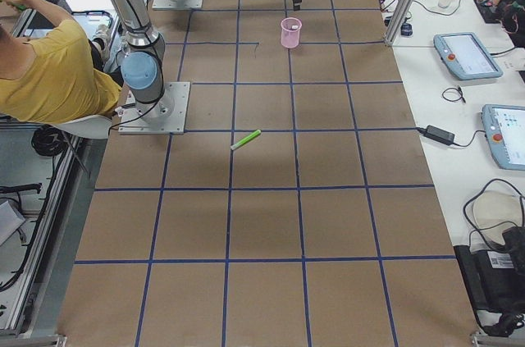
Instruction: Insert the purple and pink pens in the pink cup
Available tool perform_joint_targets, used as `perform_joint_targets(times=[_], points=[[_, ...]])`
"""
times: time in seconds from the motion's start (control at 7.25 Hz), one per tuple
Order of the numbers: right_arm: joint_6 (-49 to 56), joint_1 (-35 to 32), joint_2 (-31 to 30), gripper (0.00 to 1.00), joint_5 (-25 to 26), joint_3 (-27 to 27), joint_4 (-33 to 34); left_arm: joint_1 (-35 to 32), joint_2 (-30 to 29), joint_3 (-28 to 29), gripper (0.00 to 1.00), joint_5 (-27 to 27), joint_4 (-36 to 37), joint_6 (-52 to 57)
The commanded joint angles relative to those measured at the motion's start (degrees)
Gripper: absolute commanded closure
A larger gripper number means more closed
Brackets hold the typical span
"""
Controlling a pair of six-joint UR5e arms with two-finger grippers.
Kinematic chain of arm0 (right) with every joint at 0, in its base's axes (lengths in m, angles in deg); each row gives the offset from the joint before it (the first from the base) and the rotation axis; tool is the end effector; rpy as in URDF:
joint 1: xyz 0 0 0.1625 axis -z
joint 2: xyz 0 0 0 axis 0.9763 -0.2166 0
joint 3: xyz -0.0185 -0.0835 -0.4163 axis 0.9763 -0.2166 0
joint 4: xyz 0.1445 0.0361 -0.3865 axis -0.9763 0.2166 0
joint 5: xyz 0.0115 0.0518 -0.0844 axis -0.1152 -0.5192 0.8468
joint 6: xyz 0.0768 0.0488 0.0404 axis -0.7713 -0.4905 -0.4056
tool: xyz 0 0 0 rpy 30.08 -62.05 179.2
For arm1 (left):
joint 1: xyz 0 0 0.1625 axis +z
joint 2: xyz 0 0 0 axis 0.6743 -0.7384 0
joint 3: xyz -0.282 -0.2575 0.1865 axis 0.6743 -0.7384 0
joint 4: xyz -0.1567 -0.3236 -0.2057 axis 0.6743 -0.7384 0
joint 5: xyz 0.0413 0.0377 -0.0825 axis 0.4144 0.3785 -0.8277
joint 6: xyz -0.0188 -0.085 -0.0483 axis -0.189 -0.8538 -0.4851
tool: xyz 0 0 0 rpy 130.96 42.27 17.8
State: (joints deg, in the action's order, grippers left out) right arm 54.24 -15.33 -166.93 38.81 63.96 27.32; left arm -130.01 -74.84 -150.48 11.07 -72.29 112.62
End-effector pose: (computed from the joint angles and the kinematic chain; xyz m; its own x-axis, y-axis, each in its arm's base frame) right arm 0.1611 -0.5079 0.5248 -0.9970 -0.0742 -0.0226 -0.0703 0.9873 -0.1425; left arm -0.1419 -0.5774 0.4049 -0.7144 0.6817 0.1578 0.6208 0.7215 -0.3066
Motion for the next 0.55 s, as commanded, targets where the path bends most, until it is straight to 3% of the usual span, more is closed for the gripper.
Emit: perform_joint_targets(times=[0.0,0.41], points=[[0.08,-0.16,0.12,0.00,-0.18,0.27,-0.12,-1.07,4.00,2.54,0.00,10.28,-9.65,-12.15],[-0.10,-0.07,-0.32,0.00,-0.09,0.36,-0.21,-5.62,7.00,2.98,0.00,18.75,-14.30,-23.61]])
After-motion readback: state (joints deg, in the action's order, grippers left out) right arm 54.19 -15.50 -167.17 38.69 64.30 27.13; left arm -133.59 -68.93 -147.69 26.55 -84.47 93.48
